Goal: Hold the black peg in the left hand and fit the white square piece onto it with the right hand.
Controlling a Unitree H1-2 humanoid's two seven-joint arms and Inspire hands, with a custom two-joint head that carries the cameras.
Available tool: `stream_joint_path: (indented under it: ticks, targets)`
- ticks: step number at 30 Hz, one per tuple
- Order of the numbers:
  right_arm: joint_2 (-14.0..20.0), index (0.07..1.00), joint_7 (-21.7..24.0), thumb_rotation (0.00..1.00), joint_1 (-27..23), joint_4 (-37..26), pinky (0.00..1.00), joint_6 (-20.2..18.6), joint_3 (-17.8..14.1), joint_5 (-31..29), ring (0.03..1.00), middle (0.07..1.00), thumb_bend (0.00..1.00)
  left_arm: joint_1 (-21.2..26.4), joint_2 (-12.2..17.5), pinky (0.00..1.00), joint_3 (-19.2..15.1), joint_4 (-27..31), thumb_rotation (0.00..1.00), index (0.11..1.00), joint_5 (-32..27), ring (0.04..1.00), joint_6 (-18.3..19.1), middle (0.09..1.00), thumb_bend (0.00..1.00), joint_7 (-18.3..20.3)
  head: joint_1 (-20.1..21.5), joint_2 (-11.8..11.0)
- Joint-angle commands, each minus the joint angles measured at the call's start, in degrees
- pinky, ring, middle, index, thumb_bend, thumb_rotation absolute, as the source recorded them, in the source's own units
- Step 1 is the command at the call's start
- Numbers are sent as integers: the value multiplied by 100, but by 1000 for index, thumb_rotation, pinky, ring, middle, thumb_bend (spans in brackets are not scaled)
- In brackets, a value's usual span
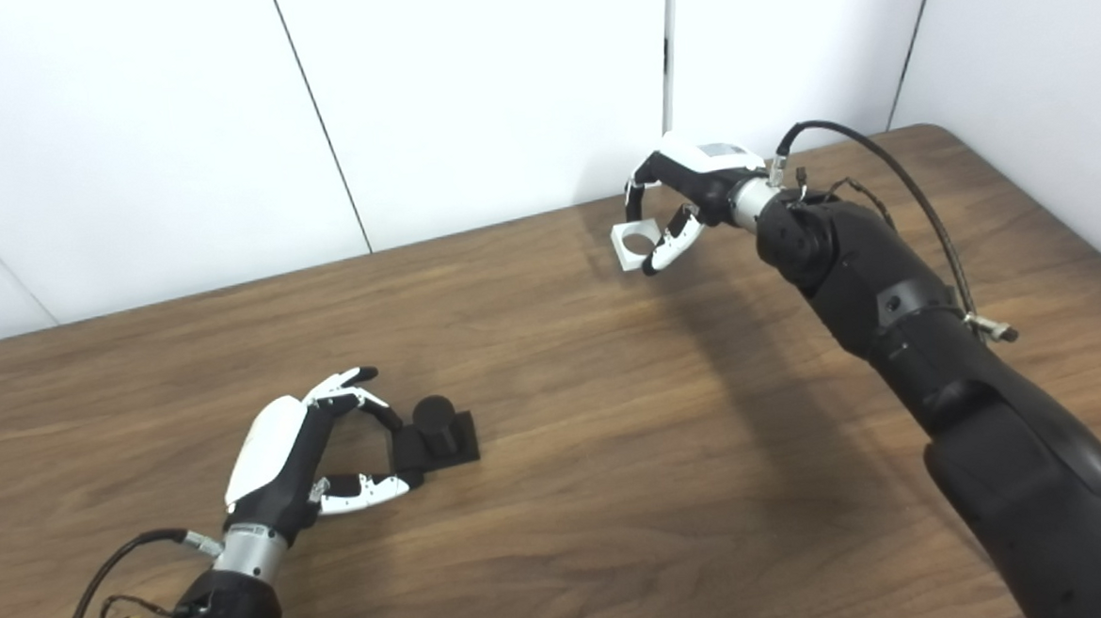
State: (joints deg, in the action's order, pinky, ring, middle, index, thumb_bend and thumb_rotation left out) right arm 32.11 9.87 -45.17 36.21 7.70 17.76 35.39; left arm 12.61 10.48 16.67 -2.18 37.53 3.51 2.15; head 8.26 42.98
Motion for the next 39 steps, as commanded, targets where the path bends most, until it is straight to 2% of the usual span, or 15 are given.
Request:
stream_joint_path:
  ticks: [1, 13, 30, 33, 39]
  targets:
    - [55, 485, -124, 135, -293, -223, 814, 152, -126, -111, 833, 792, 518, 51, 64, 865, 38, -3, 81, 488, 71, 922, 118, 885, 521, 98, -3, 5]
    - [-168, 483, 254, 137, -203, -1294, 796, 145, -171, -420, 845, 794, 517, 104, 2, 863, 95, -83, 81, 488, 136, 921, 129, 882, 521, 56, -316, 16]
    - [-433, 481, 1312, 137, 69, -3244, 714, 21, -288, -1361, 824, 779, 517, 177, -107, 890, 216, -187, 81, 488, 215, 925, 204, 880, 521, -75, -673, 35]
    - [-482, 481, 1510, 137, 146, -3603, 709, -178, -288, -1451, 822, 778, 518, 191, -108, 890, 243, -208, 82, 488, 220, 927, 214, 882, 520, -96, -692, 30]
    - [-558, 480, 1779, 137, 259, -3959, 687, -176, -282, -1678, 811, 778, 518, 179, -120, 891, 264, -203, 82, 488, 196, 927, 231, 879, 520, -127, -716, 47]
